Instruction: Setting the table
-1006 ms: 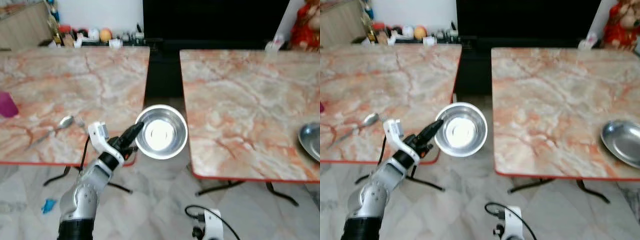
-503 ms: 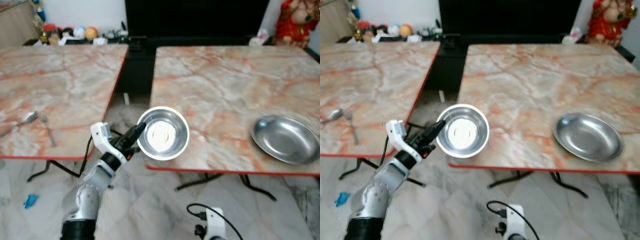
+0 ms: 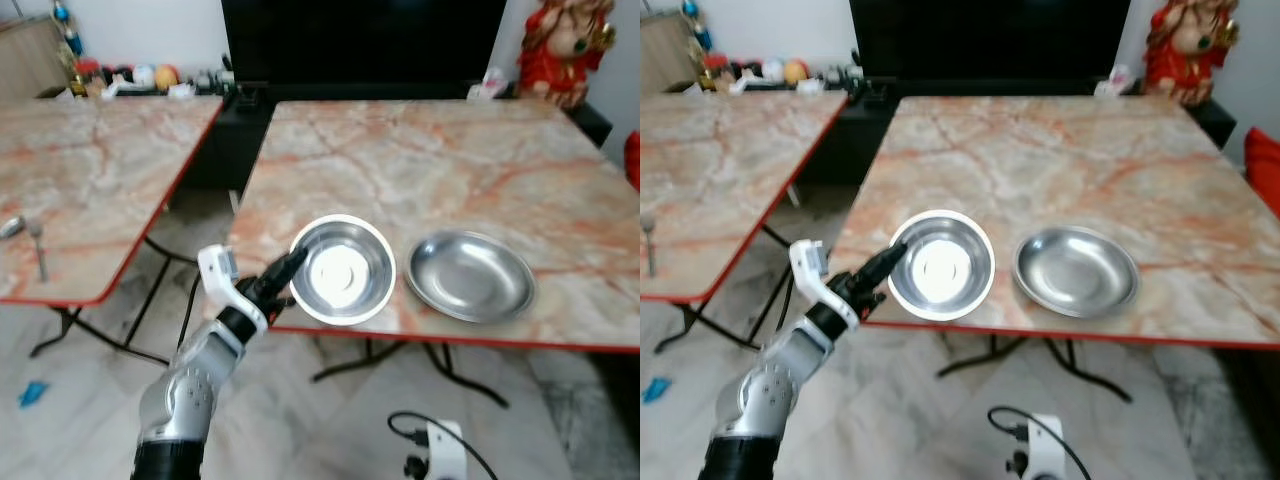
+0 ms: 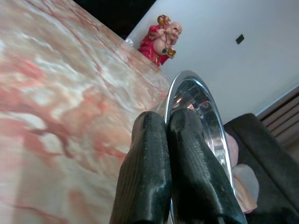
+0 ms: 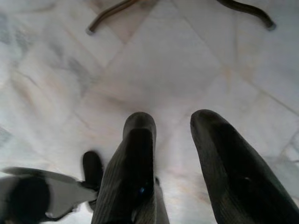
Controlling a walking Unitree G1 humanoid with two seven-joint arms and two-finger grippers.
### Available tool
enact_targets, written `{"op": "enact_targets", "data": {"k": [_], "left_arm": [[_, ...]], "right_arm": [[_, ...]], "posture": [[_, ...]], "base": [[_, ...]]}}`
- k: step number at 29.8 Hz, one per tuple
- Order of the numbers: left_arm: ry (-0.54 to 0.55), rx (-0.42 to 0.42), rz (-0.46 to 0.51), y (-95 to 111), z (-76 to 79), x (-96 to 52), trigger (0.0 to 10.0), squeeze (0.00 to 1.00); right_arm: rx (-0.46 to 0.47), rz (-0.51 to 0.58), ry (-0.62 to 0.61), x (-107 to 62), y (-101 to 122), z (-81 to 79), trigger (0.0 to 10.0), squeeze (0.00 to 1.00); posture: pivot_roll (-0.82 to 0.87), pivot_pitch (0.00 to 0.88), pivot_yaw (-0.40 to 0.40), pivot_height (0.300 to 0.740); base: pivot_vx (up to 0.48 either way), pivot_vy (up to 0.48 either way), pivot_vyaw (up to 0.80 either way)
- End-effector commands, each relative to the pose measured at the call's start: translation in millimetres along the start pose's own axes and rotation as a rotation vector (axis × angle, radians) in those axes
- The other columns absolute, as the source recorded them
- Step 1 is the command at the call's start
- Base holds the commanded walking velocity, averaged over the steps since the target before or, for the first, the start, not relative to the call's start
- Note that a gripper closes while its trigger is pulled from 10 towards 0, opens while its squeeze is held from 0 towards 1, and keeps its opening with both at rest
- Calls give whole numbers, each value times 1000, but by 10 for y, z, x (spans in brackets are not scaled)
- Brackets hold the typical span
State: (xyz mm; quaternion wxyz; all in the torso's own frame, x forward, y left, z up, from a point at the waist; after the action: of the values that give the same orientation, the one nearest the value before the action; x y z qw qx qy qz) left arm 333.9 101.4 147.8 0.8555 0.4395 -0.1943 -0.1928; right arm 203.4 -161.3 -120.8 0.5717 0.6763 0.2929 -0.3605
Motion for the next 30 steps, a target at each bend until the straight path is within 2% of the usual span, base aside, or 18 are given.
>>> {"op": "enact_targets", "data": {"k": [1, 13, 18, 30], "left_arm": [[11, 21, 4, 58, -31, -13, 10000, 0], [10, 40, -4, 70, -43, 4, 10000, 0], [16, 77, -38, 42, -61, -29, 10000, 0], [5, 72, -38, 13, -53, -74, 10000, 0]], "right_arm": [[14, -5, 20, 2, -20, -103, 10000, 0], [16, -3, 19, 4, -11, -104, 10000, 0], [12, -5, 18, 2, -20, -95, 10000, 0], [-10, -17, 27, -6, -68, -93, 10000, 0]], "posture": [[58, 19, 14, 740], [54, 32, 17, 740], [65, 15, 11, 740], [73, 0, 8, 740]], "base": [[0, -401, 0], [0, -368, 0], [0, 0, 0], [0, 0, 0]]}}
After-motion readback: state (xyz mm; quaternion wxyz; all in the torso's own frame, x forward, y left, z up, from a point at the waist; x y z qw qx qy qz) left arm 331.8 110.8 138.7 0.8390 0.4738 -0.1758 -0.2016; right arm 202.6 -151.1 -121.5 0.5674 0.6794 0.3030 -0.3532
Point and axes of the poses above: a point about 5 cm out from each wrist's last joint towards the gripper, its own x axis pointing out of the wrist towards the gripper, its own y axis along the axis of the wrist's last joint, z = x × y, the point moved 4 cm from there along x, pointing out of the wrist towards the gripper, and after that the axes turned 6 degrees about x, right-handed, at the moved point
